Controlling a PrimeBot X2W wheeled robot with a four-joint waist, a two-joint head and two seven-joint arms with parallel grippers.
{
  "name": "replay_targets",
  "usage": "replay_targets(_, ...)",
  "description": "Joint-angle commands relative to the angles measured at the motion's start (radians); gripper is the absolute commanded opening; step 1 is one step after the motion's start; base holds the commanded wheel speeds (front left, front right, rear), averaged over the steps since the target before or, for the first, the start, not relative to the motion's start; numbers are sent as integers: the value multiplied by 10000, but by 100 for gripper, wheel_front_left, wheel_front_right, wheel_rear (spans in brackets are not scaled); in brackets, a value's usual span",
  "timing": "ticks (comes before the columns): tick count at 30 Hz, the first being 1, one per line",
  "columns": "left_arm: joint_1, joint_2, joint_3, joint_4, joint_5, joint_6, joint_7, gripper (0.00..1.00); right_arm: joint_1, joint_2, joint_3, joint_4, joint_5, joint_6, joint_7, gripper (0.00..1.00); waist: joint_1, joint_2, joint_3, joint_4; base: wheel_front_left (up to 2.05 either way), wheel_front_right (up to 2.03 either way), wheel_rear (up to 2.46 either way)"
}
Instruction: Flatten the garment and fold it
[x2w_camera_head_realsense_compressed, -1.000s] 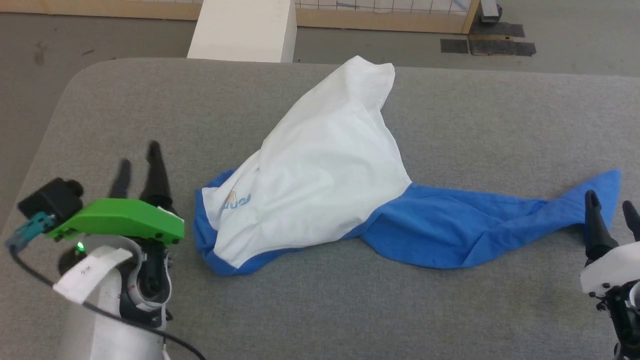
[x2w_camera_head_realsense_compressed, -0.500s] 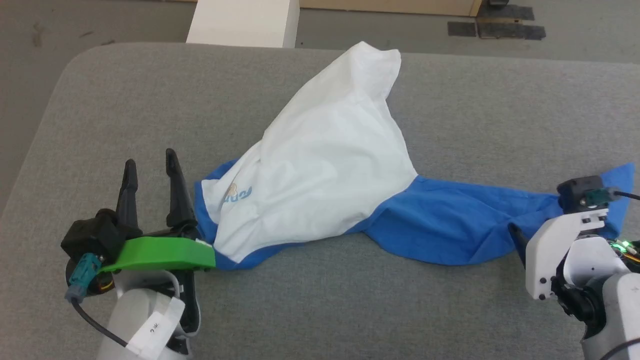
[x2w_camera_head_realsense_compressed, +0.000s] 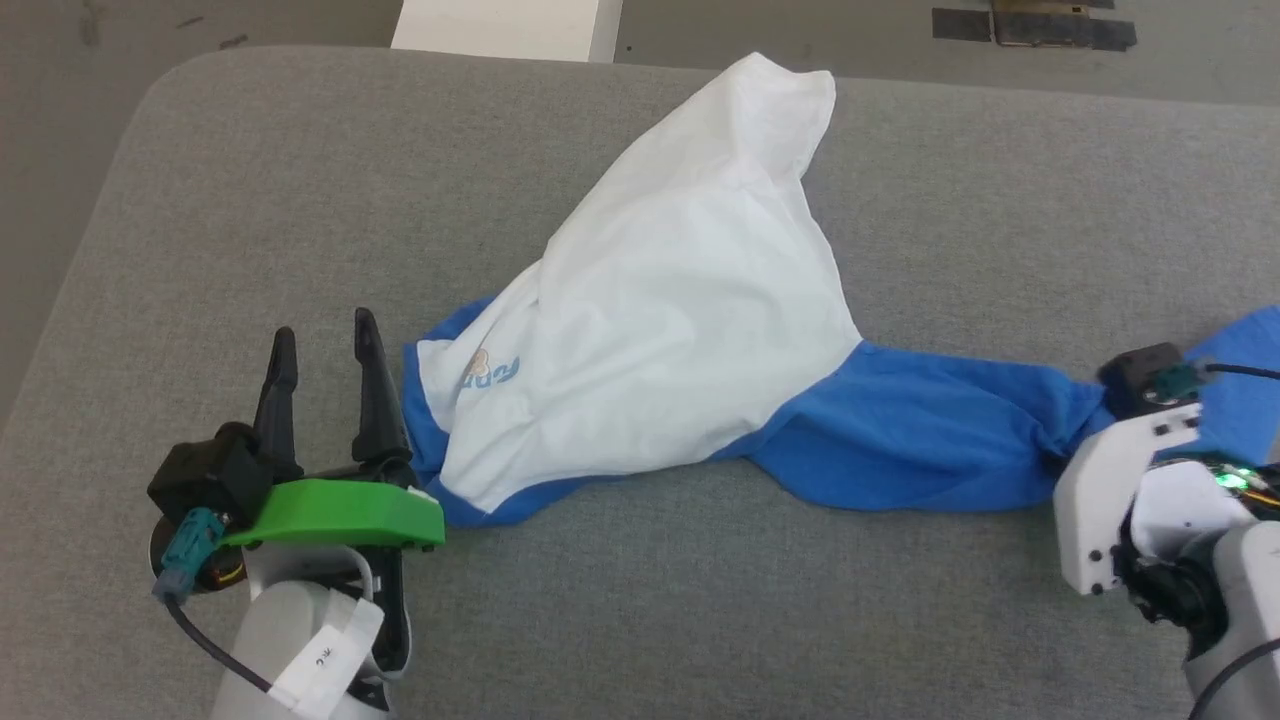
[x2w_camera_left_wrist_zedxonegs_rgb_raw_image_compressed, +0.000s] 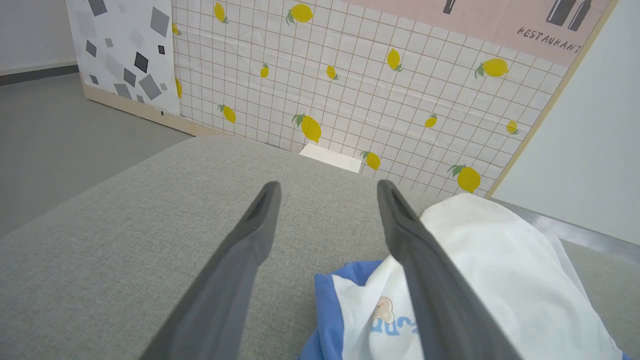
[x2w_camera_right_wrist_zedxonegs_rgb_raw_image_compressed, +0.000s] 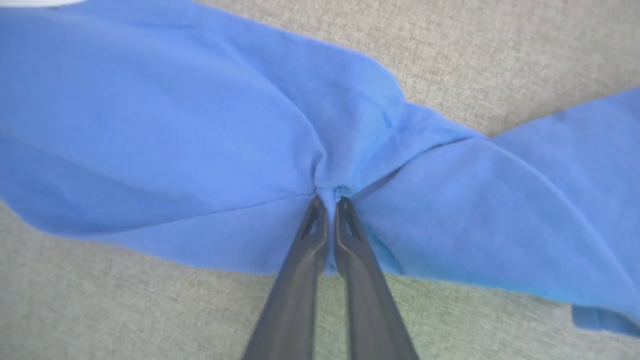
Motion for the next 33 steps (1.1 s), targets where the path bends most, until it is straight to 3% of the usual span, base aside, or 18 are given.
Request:
replay_targets(1, -73, -60, 41, 54, 49, -69, -46, 100, 43, -117, -351, 172, 96, -23, -151, 0, 0, 56, -54, -47, 0, 0, 0)
replay_targets(9, -16, -95, 17, 302, 53, -192, -47, 100, 492, -949, -3437, 400, -268, -23, -289, 0, 0, 56, -227, -144, 0, 0, 0)
replay_targets(15, 3, -106, -123, 643, -101, -233, -44, 100, 490, -750, -5283, 1001, -1057, -23, -787, 0, 0, 56, -307, -253, 0, 0, 0)
replay_targets(16, -9, -106, -160, 720, -122, -237, -44, 100, 458, -646, -5364, 1065, -1134, -23, -892, 20, 0, 56, -319, -275, 0, 0, 0)
replay_targets(17, -26, -107, -189, 779, -173, -253, -26, 100, 415, -549, -5383, 1055, -1133, -23, -1027, 100, 0, 56, -327, -299, 0, 0, 0)
replay_targets(22, -134, -112, -465, 1061, -516, -262, 634, 100, 70, 212, -5340, 359, -486, -23, -2288, 100, 0, 56, -468, -519, 0, 0, 0)
replay_targets(26, -258, -117, -1036, 1460, -1132, -172, 2523, 100, 193, 871, -5209, -460, -228, -23, -3110, 100, 0, 56, -595, -766, 0, 0, 0)
replay_targets(33, -697, -82, -2330, 1668, -1523, 278, 5486, 100, 667, 1375, -4924, -1033, -358, -23, -3272, 100, 0, 56, -587, -1114, 0, 0, 0)
